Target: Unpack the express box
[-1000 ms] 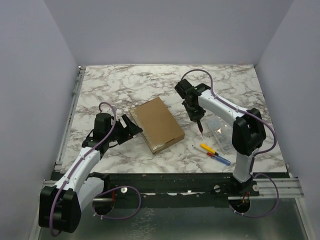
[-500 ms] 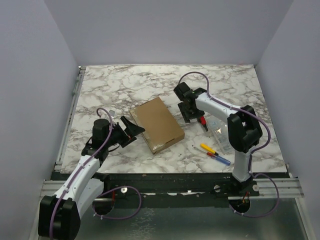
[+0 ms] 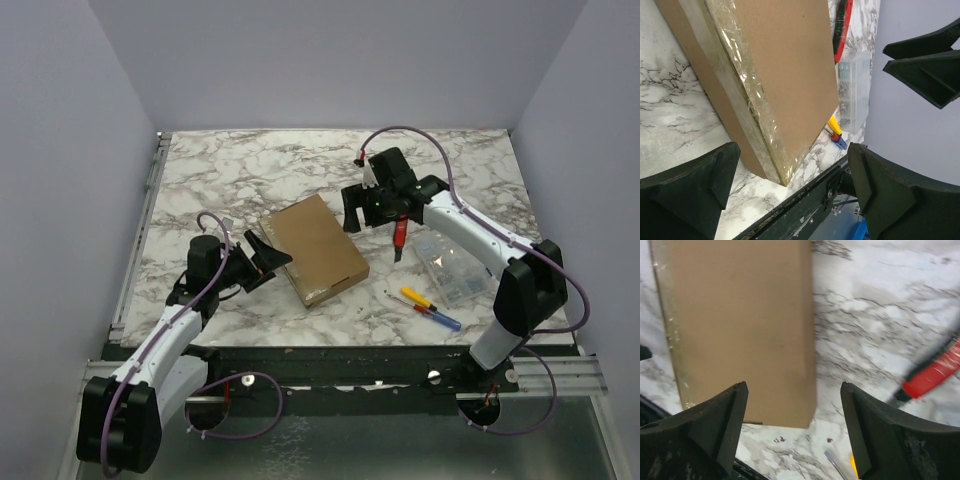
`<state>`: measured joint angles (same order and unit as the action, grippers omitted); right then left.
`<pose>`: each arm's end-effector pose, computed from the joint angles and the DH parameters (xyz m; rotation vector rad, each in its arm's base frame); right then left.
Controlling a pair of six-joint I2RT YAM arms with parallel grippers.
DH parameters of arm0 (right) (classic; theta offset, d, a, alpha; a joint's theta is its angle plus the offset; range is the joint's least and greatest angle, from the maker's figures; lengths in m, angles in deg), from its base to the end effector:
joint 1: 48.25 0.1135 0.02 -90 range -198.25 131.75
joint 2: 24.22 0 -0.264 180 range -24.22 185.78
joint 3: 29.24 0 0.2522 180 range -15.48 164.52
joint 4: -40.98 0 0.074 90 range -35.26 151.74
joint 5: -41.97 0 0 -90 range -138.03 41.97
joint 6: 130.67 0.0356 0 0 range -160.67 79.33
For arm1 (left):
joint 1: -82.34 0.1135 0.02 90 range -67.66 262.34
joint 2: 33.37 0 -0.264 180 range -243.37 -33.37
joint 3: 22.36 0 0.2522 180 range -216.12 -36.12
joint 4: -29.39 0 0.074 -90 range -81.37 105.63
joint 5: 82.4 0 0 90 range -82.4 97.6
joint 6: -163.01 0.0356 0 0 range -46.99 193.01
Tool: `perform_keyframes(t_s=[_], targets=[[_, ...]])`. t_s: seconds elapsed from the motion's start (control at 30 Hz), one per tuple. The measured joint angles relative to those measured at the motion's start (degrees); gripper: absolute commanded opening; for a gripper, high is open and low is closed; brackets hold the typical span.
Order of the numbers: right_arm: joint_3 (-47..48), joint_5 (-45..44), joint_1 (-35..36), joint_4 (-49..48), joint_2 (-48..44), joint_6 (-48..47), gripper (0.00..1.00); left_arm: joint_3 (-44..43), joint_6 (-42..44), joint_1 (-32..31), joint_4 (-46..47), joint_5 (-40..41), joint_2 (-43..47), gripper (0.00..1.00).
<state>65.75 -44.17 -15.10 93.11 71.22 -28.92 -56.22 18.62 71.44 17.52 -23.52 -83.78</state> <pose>0.3033 0.2009 0.2873 -0.4987 2.4834 0.4065 0.1786 -0.0531 0.1954 -0.4774 2.1854 -1.2267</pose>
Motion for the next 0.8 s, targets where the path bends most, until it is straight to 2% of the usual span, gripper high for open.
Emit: perform_keyframes(t_s=[0.13,0.4,0.63,0.8], targets=[[-1.84,9.25,-0.94,-5.2,2.29,0.92,0.71,0.28,0.02,0.0,1.55,0.02,-0.96,0.99],[-3.87,21.07,-6.08,-10.05,9.99,2.6,0.51,3.56,-0.92,0.0,4.87,-0.83,-2.21,0.99],[-7.48,27.5,-8.81,-13.84,11.93,3.74,0.5,5.14,-2.01,0.0,7.28,-1.55,-4.09,0.99],[-7.91,29.9,-9.29,-15.67,13.31,4.0,0.43,5.25,-2.01,0.0,8.63,-1.79,-4.55,0.99]])
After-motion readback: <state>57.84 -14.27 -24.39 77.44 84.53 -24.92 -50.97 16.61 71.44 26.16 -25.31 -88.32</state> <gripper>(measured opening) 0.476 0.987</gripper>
